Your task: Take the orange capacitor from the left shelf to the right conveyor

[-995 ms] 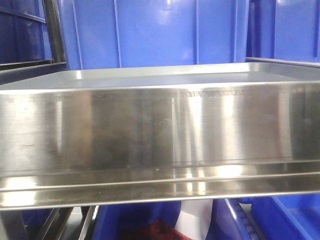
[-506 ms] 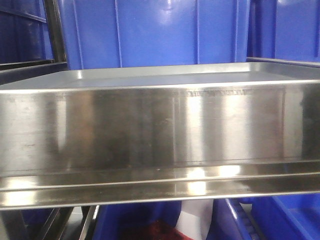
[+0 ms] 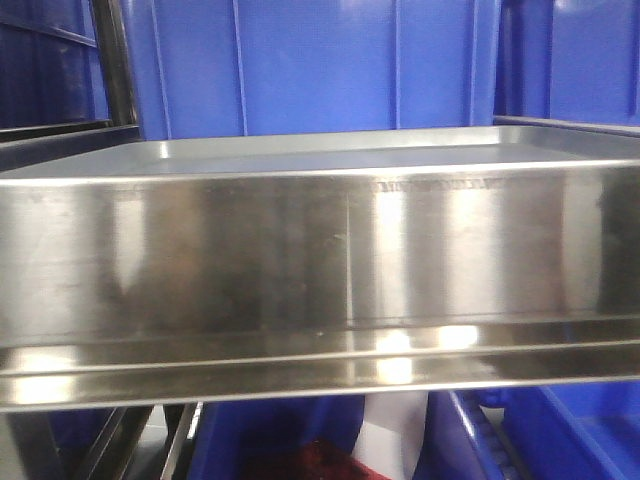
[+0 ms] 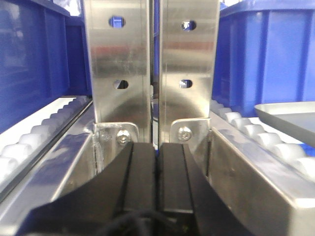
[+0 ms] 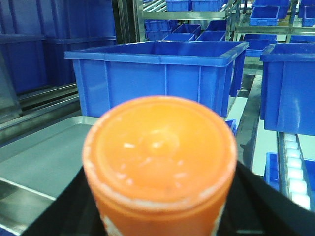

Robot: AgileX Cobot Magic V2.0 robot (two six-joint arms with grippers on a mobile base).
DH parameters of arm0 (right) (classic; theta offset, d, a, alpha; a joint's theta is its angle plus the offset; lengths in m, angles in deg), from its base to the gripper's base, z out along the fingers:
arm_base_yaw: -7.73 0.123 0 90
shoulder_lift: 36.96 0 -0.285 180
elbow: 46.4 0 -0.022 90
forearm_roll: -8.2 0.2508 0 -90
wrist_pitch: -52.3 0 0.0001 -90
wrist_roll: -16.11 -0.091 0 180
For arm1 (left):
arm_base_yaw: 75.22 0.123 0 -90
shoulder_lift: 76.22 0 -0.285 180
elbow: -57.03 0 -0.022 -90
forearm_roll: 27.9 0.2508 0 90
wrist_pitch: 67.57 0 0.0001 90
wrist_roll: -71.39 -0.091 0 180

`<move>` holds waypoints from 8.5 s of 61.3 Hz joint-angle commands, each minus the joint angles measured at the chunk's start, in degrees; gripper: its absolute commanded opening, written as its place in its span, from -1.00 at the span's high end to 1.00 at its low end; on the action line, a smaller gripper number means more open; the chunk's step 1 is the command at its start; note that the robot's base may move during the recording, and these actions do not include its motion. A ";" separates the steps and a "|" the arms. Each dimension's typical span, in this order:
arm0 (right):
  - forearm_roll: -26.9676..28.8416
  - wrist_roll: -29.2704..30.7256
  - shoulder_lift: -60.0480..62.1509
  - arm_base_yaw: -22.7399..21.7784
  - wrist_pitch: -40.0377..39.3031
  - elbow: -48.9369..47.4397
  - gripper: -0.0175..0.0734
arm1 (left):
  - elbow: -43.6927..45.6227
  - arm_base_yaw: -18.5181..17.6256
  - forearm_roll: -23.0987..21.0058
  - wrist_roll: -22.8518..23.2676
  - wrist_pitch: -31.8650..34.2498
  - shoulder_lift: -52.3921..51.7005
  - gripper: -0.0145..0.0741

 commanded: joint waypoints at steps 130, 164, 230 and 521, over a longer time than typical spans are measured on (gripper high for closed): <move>-1.10 0.25 -0.74 -0.16 -4.91 -1.52 0.49 | 0.45 -0.17 -0.31 0.00 5.16 0.58 0.91; -1.10 0.25 -0.74 -0.22 -4.85 -1.52 0.49 | 0.45 -0.17 -0.31 0.00 5.16 0.58 0.91; -1.10 0.25 -0.74 -0.16 -4.85 -1.52 0.49 | 0.45 -0.17 -0.31 0.00 5.16 0.58 0.91; -1.05 0.20 -56.13 -6.01 -45.95 -7.44 -0.08 | 0.45 -0.17 -0.31 0.00 5.16 0.58 0.91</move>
